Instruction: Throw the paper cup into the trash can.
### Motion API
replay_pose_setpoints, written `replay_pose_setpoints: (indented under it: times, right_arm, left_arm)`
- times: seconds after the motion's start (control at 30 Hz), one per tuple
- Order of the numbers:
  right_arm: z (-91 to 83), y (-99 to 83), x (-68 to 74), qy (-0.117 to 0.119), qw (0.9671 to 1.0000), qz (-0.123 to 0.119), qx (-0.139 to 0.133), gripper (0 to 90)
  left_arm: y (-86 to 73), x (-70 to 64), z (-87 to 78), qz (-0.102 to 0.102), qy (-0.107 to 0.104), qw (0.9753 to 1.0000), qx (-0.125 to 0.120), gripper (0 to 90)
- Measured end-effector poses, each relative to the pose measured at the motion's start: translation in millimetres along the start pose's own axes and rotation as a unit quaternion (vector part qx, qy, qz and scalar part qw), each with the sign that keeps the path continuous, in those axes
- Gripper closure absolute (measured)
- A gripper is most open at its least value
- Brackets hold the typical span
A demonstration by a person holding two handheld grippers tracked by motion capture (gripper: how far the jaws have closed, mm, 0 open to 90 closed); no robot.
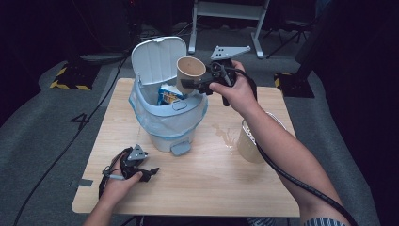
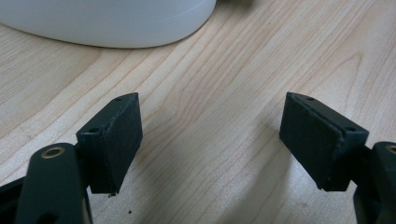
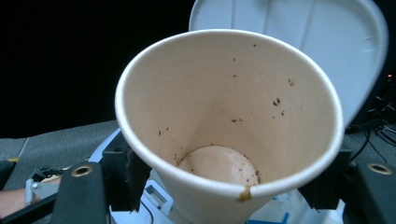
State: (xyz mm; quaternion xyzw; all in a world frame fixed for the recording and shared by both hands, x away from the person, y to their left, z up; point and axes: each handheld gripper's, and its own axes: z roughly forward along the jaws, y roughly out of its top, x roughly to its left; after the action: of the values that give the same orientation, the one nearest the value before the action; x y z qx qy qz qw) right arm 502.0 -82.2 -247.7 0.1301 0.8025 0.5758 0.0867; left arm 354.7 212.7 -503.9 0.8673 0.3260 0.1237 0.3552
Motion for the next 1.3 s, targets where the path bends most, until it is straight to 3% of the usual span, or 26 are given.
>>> replay_pose_setpoints:
  times: [0.3, 0.33, 0.4, 0.43, 0.5, 0.57, 0.6, 0.9, 1.3]
  right_arm:
    - [22.0, -1.7, 8.7, 0.014, 0.9997, -0.004, 0.021, 28.5]
    - [24.6, -2.0, 9.1, 0.016, 0.9995, -0.004, 0.026, 27.1]
    - [31.3, -2.7, 10.2, 0.021, 0.9991, -0.008, 0.037, 12.2]
    - [34.2, -2.9, 12.1, 0.016, 0.999, -0.013, 0.039, 10.3]
    - [36.4, -2.2, 15.6, 0.01, 0.9987, -0.029, 0.042, 18.0]
    - [34.9, -0.7, 17.5, 0.019, 0.9986, -0.032, 0.038, 13.7]
    - [33.1, 0.3, 17.8, 0.021, 0.9985, -0.034, 0.036, 16.8]
    - [4.8, 5.6, 11.4, -0.009, 0.9996, -0.029, 0.0, 15.7]
    - [-62.0, 2.4, 3.3, -0.048, 0.9987, -0.017, -0.009, 16.0]
  left_arm:
    - [0.0, -0.1, 0.1, 0.0, 0.0, 1.0, 0.0, 21.7]
    - [0.0, -0.1, 0.1, 0.0, 0.0, 1.0, 0.0, 21.7]
    - [0.0, -0.1, 0.1, 0.0, -0.001, 1.0, 0.0, 21.7]
    - [0.0, -0.1, 0.1, -0.001, -0.001, 1.0, 0.0, 21.7]
    - [0.0, -0.1, 0.1, -0.001, -0.001, 1.0, 0.0, 21.7]
    - [0.0, -0.1, 0.1, -0.001, -0.001, 1.0, 0.0, 21.7]
    - [0.0, -0.1, 0.0, 0.0, -0.001, 1.0, 0.0, 21.7]
    - [-0.1, -0.1, 0.0, 0.0, 0.0, 1.0, 0.0, 21.7]
    - [-0.3, 1.3, -0.4, 0.002, -0.003, 1.0, -0.001, 21.5]
